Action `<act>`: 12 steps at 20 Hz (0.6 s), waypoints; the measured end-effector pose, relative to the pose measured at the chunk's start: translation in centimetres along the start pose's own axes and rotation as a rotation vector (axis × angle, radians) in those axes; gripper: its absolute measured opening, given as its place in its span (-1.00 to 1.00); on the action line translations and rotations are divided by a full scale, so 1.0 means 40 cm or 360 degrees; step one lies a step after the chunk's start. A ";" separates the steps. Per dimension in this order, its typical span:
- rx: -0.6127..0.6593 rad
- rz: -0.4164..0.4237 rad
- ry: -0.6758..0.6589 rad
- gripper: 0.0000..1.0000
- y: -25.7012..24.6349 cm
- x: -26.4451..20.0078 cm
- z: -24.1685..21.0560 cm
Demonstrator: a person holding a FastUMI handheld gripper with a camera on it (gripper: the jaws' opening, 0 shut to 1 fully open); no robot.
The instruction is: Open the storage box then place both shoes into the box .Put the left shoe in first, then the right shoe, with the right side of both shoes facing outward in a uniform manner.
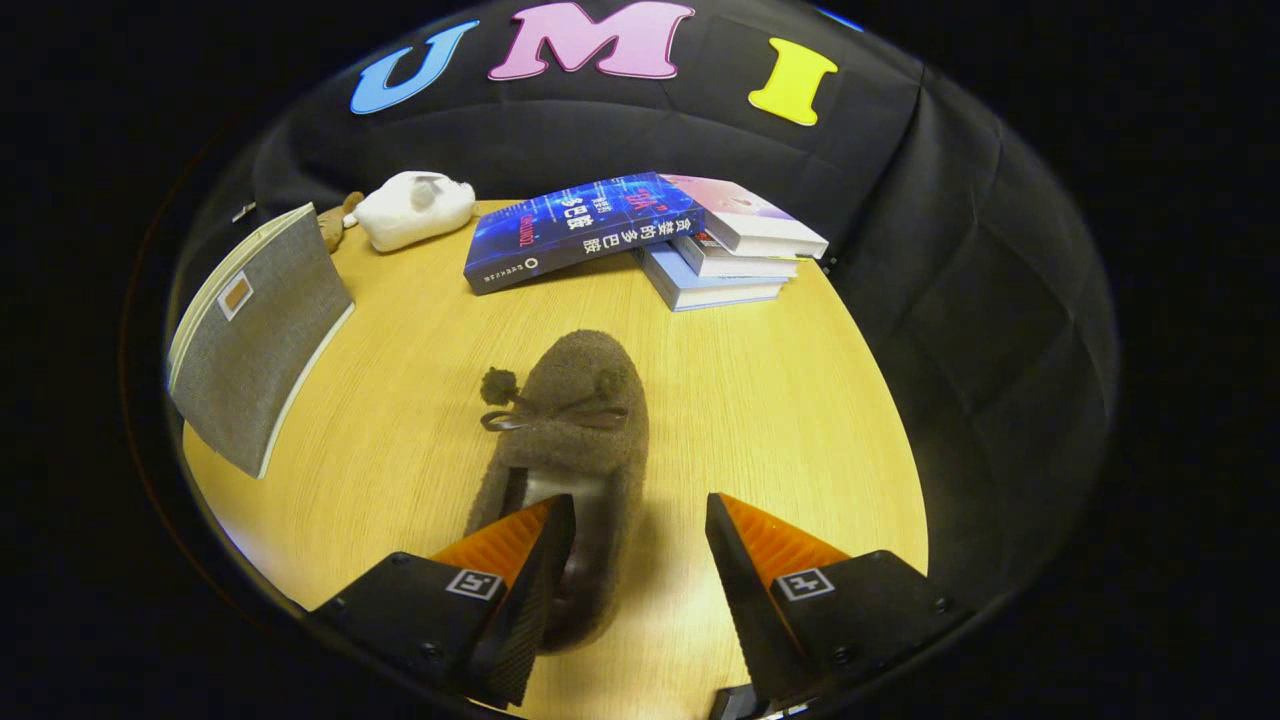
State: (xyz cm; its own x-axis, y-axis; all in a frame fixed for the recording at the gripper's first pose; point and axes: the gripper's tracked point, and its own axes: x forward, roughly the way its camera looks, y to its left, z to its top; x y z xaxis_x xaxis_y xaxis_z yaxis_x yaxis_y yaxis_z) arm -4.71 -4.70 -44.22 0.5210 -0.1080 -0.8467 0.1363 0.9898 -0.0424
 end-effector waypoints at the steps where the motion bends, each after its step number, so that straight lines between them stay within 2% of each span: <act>1: -0.0005 0.0010 -0.0002 0.58 0.001 0.015 0.006; 2: -0.0009 0.0018 0.0000 0.55 0.005 0.030 0.011; 4: -0.0031 0.0000 -0.0011 0.38 0.000 0.056 0.027; 7: -0.0003 0.0021 0.0017 0.00 0.016 0.087 0.033; 9: -0.0020 -0.0026 0.0046 -0.57 0.006 0.098 0.024; 10: -0.0020 -0.0030 0.0039 -0.77 0.006 0.098 0.026; 12: 0.0010 -0.0019 0.0034 -0.84 0.015 0.091 0.027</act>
State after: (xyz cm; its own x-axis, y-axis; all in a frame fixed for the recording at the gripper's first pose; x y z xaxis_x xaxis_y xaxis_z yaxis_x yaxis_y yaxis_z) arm -1.81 -4.62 -46.76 0.5015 -0.1176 -0.8571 0.1478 0.9878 -0.0491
